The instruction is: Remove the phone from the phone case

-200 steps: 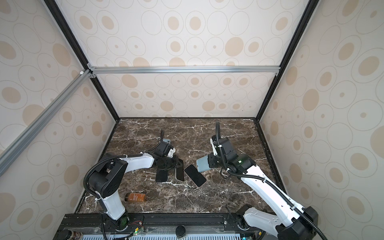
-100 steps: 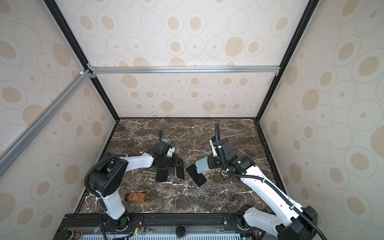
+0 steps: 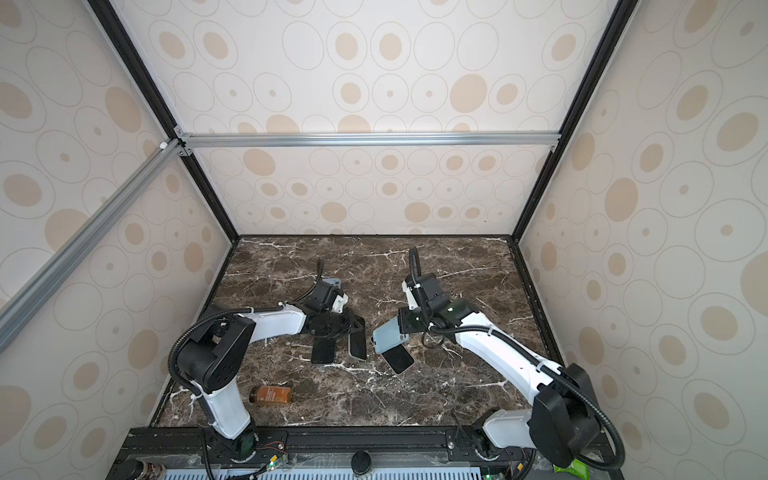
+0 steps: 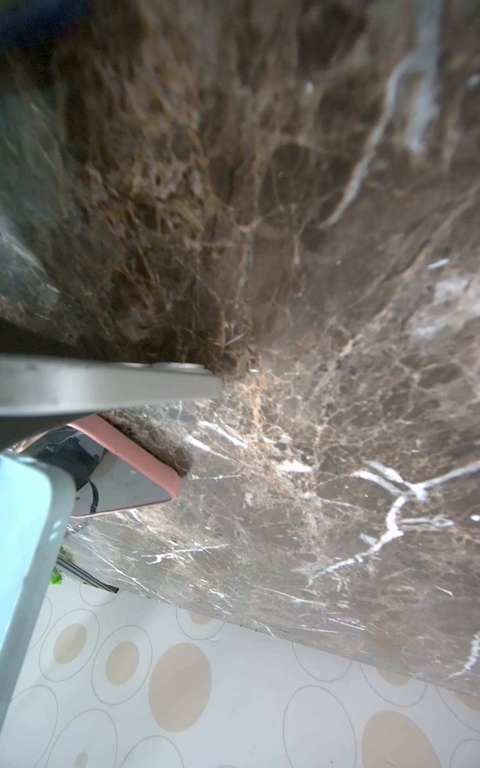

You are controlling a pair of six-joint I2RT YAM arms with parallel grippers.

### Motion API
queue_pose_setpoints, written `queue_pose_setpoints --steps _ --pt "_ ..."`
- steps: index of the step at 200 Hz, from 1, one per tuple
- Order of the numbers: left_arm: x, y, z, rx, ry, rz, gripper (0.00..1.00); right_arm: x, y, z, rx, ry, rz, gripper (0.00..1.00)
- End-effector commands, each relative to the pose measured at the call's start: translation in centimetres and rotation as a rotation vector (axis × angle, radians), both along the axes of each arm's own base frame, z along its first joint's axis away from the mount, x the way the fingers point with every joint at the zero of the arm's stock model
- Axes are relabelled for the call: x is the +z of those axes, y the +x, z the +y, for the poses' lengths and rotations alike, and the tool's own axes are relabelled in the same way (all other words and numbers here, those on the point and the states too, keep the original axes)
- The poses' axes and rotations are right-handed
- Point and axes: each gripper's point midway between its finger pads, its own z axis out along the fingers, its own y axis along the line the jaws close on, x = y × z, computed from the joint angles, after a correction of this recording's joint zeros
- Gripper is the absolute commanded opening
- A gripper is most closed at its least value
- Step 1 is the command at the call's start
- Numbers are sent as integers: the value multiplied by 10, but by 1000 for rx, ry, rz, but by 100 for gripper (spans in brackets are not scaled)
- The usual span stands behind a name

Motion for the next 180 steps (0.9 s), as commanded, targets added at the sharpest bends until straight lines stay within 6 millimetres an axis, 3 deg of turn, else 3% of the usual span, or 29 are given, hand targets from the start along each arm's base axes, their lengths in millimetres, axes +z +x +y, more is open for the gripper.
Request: queue_pose_setpoints --steps 1,42,96,180 --pt "1 -1 7 3 14 3 13 9 11 16 -4 57 -4 0" --pt "-1 -1 9 6 17 5 16 -4 20 18 -41 42 13 0" --pt "-3 1 14 25 38 9 30 -19 26 13 -57 -30 41 0" --pt "6 2 45 76 190 -9 37 -12 29 11 -51 -46 19 0"
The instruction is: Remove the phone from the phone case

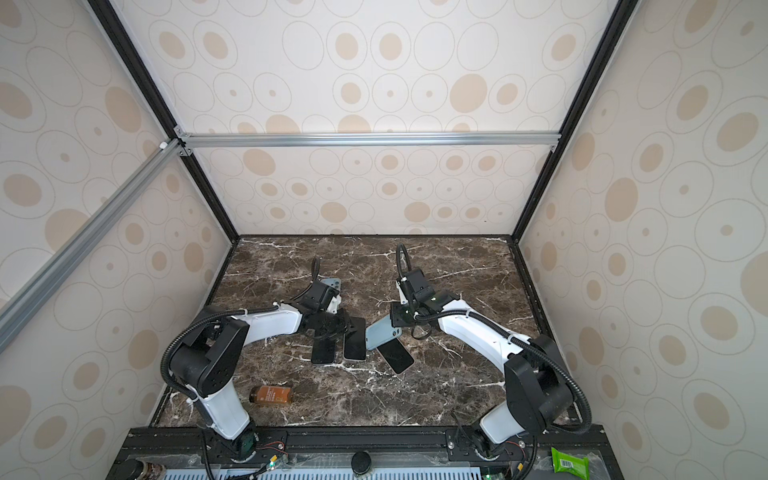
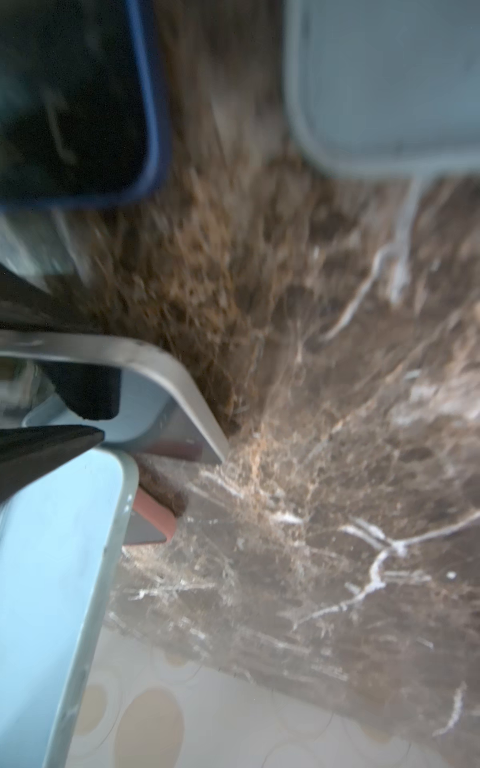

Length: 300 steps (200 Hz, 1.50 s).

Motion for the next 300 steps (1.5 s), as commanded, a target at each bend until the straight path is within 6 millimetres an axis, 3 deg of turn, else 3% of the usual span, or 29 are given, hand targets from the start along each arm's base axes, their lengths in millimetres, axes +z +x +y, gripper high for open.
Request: queue_pose_setpoints --steps 1,25,49,72,95,118,134,145,170,222,268,300 --pt "10 4 15 18 70 -19 37 11 3 0 0 -12 -25 0" --pt "15 4 17 15 77 -30 37 27 2 -1 13 1 -56 0" --pt "35 8 18 7 85 -80 37 58 -2 -4 43 31 -143 0" --pt "84 16 11 -60 63 -236 37 89 -12 -15 92 21 -255 0" --pt "157 19 -2 -201 74 -537 30 112 -34 -19 236 14 -356 0" --pt "219 1 -16 -333 88 -837 33 128 -50 -25 336 -8 -388 0" --pt "242 -25 -35 -473 39 -979 47 134 -64 -19 426 6 -342 0" --pt "250 -41 -48 -547 28 -1055 50 137 -74 -12 487 37 -300 0" --pt "254 -67 -69 -677 25 -1129 56 142 -84 -3 542 83 -231 0" --pt "232 -88 -86 -833 31 -1090 56 155 -88 5 565 141 -231 0" --pt "215 -93 -89 -883 53 -1048 35 156 -90 9 580 159 -214 0" --pt "210 -93 -91 -903 57 -1033 14 156 -88 7 571 144 -222 0"
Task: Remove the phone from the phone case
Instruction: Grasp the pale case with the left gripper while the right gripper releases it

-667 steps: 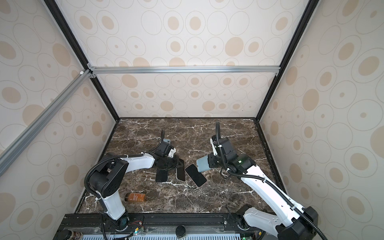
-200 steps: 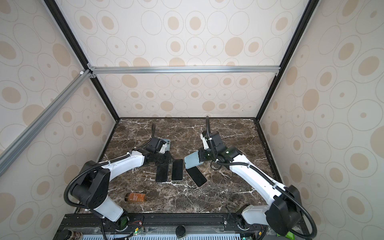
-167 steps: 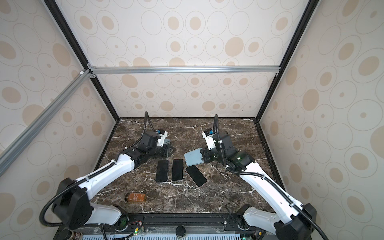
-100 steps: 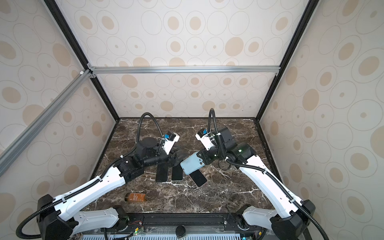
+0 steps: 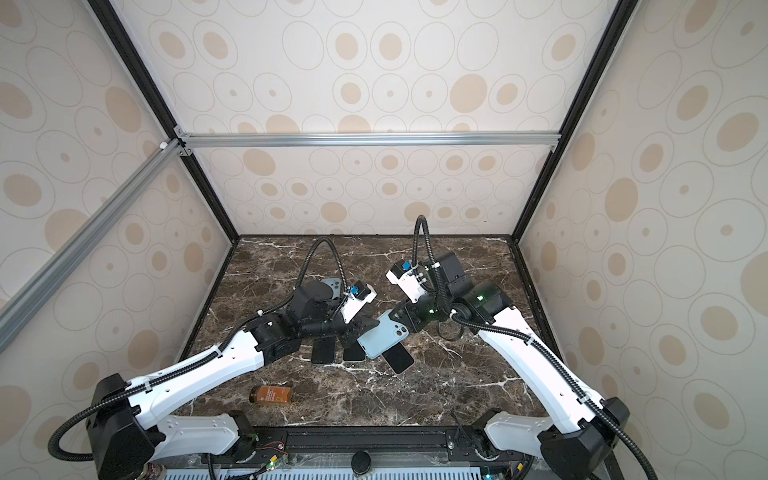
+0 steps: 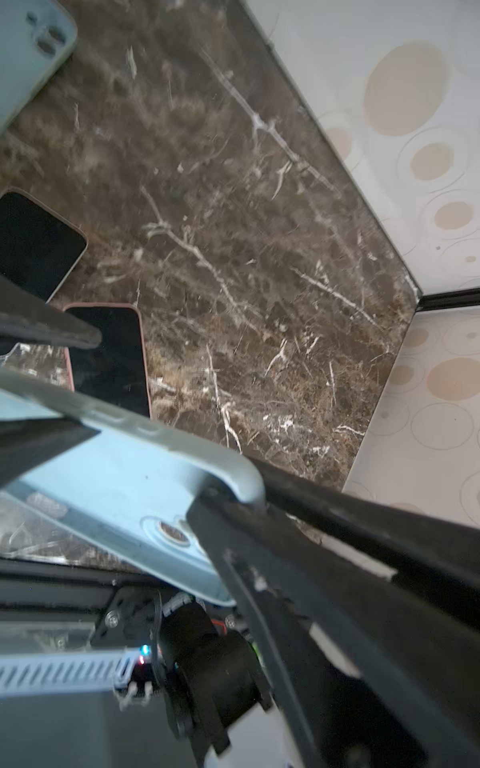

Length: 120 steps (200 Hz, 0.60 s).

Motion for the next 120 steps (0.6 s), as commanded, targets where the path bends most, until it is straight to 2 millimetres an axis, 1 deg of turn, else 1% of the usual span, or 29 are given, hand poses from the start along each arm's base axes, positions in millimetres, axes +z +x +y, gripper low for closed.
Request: queue_pose_setpoints --steps 1,21,28,30,37,50,63,80,90,95,113,120 --pt "2 -3 -3 -36 20 -16 13 5 -2 -1 19 -1 -7 0" --pt "3 2 -3 -12 26 -25 0 4 2 -3 -5 -15 -22 0" --pt "4 4 -2 3 24 -29 0 3 4 -5 -18 -20 -27 0" --pt "5 6 -2 13 22 -33 0 3 5 -5 -22 -21 -32 1" --pt "6 12 2 56 25 -42 0 3 8 -8 -43 -26 -46 9" --pt "6 24 7 123 32 -54 0 5 15 -14 -98 -33 -89 32" --pt "4 42 16 215 39 -46 0 5 25 -26 -180 -52 -142 51" --pt "-5 71 31 336 31 15 0 -1 39 -46 -323 -84 -203 68" --pt "-16 93 46 427 29 75 0 -7 46 -56 -396 -108 -227 76" --pt "-23 102 52 467 30 106 0 -11 50 -61 -428 -117 -235 80" --pt "-50 139 81 653 47 224 0 -32 62 -82 -583 -183 -222 96" --pt "-63 149 86 693 59 267 0 -39 64 -87 -620 -209 -203 100"
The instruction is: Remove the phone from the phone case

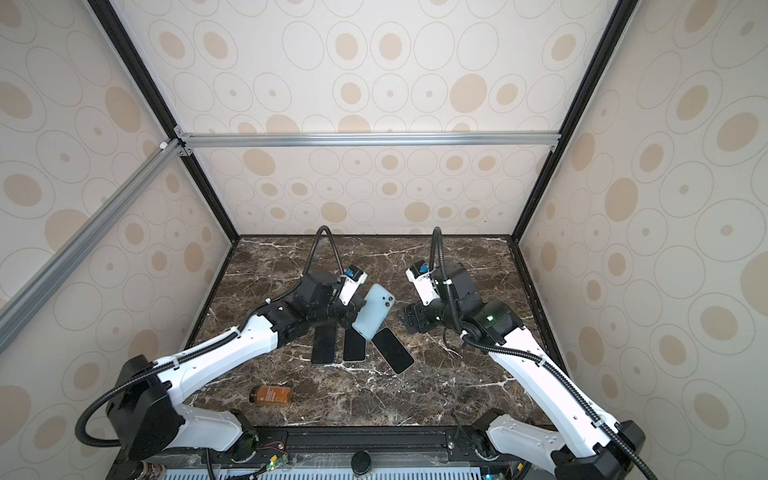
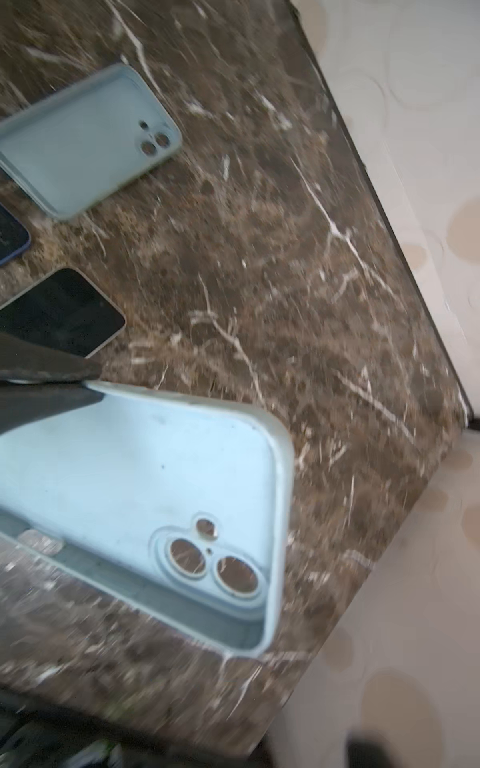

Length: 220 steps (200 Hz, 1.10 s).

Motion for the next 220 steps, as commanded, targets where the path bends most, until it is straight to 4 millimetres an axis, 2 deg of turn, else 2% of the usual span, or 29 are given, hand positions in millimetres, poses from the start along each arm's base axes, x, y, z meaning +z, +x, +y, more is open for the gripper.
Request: queue_pose_setpoints --steps 1,19,45,75,126,184,201,220 --pt "-19 43 30 250 -27 122 0 -16 27 -32 -259 -71 -24 100" --pt "-41 63 35 300 -44 202 0 -32 28 -33 -265 -114 20 100" --pt "-65 88 39 348 -37 288 0 -60 28 -18 -182 -105 46 100" --pt "-87 109 41 401 13 370 0 -82 11 19 72 -45 104 100" --pt "-118 126 41 469 25 485 0 -108 12 26 97 -86 211 99" --pt "-135 137 48 531 60 519 0 -136 1 25 144 -211 278 99" --pt "-139 138 52 548 71 522 4 -141 -1 25 145 -217 297 99" --pt "-144 138 55 558 72 529 16 -147 -5 29 166 -241 311 100"
